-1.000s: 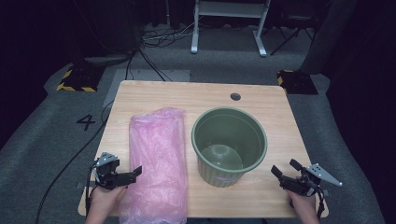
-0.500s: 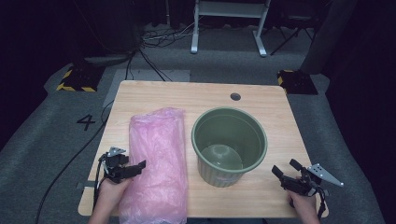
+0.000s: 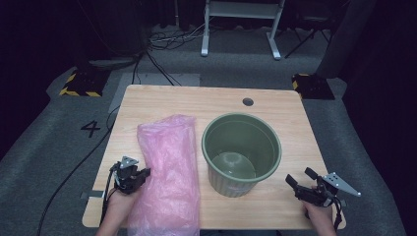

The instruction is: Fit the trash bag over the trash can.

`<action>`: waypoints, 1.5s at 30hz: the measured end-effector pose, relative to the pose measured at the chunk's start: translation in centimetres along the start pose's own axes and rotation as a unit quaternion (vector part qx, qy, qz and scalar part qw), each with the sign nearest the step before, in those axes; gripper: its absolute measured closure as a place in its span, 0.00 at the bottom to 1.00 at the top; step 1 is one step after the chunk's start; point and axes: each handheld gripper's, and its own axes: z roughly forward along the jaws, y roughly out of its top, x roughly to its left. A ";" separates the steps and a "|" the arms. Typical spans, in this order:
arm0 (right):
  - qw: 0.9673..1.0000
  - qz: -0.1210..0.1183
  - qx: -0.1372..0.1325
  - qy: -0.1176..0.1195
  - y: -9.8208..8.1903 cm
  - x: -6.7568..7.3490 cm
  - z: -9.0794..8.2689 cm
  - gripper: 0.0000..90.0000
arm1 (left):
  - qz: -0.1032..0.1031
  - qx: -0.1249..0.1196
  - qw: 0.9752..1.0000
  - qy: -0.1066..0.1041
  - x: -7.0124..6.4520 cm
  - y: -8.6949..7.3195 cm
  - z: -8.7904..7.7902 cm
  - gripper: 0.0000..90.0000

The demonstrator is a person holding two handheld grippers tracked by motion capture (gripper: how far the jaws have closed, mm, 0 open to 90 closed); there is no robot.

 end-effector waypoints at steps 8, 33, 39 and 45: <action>1.000 0.000 0.000 -0.001 0.0 0.0 0.0 0.00 | -0.073 -0.065 0.981 -0.169 0.7 0.2 -1.7 1.00; 1.000 0.003 -0.003 -0.002 0.0 0.0 -0.1 0.00 | -0.067 -0.243 0.931 -0.263 -3.7 6.5 -6.6 1.00; 1.000 0.003 -0.003 -0.002 0.0 0.0 -0.1 0.00 | -0.053 -0.255 0.935 -0.242 -3.6 7.7 -7.4 1.00; 1.000 0.002 -0.005 -0.002 0.0 0.0 -0.1 0.00 | -0.034 -0.262 0.938 -0.223 -3.9 8.9 -8.2 1.00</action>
